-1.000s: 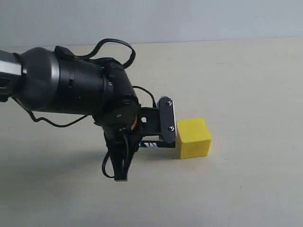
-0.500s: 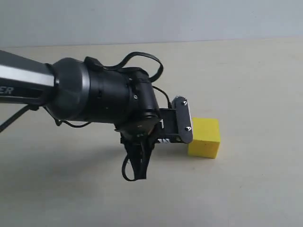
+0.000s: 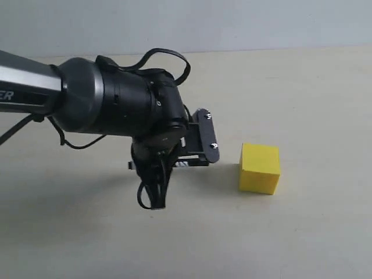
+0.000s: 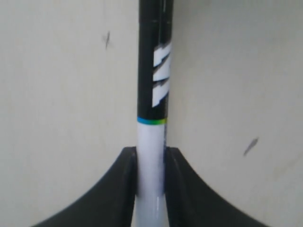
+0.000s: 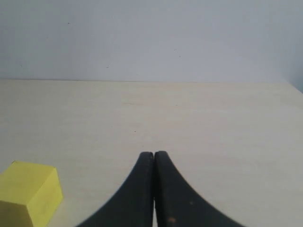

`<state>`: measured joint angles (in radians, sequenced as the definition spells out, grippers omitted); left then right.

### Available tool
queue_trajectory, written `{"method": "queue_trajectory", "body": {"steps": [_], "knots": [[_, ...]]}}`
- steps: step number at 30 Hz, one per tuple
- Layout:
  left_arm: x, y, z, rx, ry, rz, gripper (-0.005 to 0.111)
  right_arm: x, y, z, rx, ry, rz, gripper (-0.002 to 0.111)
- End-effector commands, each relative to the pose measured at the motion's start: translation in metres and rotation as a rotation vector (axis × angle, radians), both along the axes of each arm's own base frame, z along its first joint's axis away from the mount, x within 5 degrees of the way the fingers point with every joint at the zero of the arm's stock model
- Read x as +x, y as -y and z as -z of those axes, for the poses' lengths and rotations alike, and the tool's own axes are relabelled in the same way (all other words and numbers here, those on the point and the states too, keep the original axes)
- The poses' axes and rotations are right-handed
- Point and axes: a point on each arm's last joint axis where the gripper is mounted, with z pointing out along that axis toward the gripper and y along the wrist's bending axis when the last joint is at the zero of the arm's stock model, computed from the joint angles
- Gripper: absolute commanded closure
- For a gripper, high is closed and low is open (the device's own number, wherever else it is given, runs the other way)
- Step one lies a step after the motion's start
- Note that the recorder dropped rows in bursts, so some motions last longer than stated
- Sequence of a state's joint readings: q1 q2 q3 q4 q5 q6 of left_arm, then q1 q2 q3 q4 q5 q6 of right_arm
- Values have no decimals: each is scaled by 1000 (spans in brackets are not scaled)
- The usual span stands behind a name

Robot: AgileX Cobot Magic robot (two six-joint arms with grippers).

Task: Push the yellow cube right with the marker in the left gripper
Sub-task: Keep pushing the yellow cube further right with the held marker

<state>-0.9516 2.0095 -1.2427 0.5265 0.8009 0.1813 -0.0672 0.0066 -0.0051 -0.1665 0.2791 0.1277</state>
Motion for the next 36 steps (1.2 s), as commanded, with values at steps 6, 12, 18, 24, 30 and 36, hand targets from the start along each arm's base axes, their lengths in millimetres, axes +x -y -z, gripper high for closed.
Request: {"method": "queue_trajectory", "body": {"steps": [6, 12, 18, 24, 30, 36], "knots": [[-33, 55, 7, -54, 15, 139, 107, 0, 0, 0, 2, 14, -5, 108], [-26, 33, 4, 86, -12, 23, 107, 0, 0, 0, 2, 14, -5, 108], [-24, 47, 4, -48, 15, 85, 107, 0, 0, 0, 2, 14, -5, 108], [-17, 72, 0, -225, 50, 85, 107, 0, 0, 0, 2, 14, -5, 108], [-15, 55, -1, -48, 53, 34, 107, 0, 0, 0, 2, 14, -5, 108], [-13, 53, -1, -35, 51, 23, 107, 0, 0, 0, 2, 14, -5, 108]]}}
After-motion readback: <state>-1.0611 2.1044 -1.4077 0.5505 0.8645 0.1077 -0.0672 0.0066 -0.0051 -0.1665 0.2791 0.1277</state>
